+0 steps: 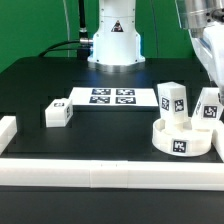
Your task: Assemble stool
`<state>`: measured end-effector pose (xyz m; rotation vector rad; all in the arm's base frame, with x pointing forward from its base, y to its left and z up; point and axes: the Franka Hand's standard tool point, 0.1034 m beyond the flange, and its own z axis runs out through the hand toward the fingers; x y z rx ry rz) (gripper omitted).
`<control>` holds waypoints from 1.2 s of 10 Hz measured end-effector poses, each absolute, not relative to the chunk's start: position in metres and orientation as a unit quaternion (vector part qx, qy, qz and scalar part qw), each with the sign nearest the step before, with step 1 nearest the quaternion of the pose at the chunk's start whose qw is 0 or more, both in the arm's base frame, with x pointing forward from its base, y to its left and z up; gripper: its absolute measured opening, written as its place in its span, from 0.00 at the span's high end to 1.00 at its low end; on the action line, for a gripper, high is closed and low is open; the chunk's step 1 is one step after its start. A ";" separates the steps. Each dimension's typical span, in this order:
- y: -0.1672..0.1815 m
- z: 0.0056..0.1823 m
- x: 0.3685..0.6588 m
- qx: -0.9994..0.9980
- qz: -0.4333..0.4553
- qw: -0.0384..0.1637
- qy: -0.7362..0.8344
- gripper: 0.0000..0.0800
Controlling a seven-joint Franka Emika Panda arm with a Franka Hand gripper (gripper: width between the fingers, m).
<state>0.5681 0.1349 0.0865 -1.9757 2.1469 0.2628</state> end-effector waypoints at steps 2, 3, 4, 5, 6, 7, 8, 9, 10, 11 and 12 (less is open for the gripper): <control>0.133 0.092 0.570 -0.695 0.085 0.110 0.705 0.21; 0.134 0.096 0.568 -0.710 0.092 0.107 0.690 0.19; 0.133 0.102 0.570 -0.717 0.093 0.109 0.682 0.19; 0.133 0.107 0.572 -0.725 0.088 0.113 0.674 0.19; 0.133 0.105 0.571 -0.732 0.088 0.113 0.666 0.19; 0.134 0.105 0.571 -0.738 0.087 0.114 0.660 0.19; 0.134 0.105 0.571 -0.752 0.084 0.115 0.644 0.19; 0.134 0.105 0.568 -0.799 0.085 0.109 0.586 0.19; 0.134 0.108 0.567 -0.843 0.088 0.101 0.521 0.19; 0.135 0.110 0.568 -0.873 0.081 0.099 0.470 0.19; 0.135 0.111 0.569 -0.895 0.078 0.102 0.428 0.19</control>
Offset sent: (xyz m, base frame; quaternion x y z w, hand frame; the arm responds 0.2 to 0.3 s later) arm 0.0026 -0.0046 0.0252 -0.0296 -0.0086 -0.0579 0.9978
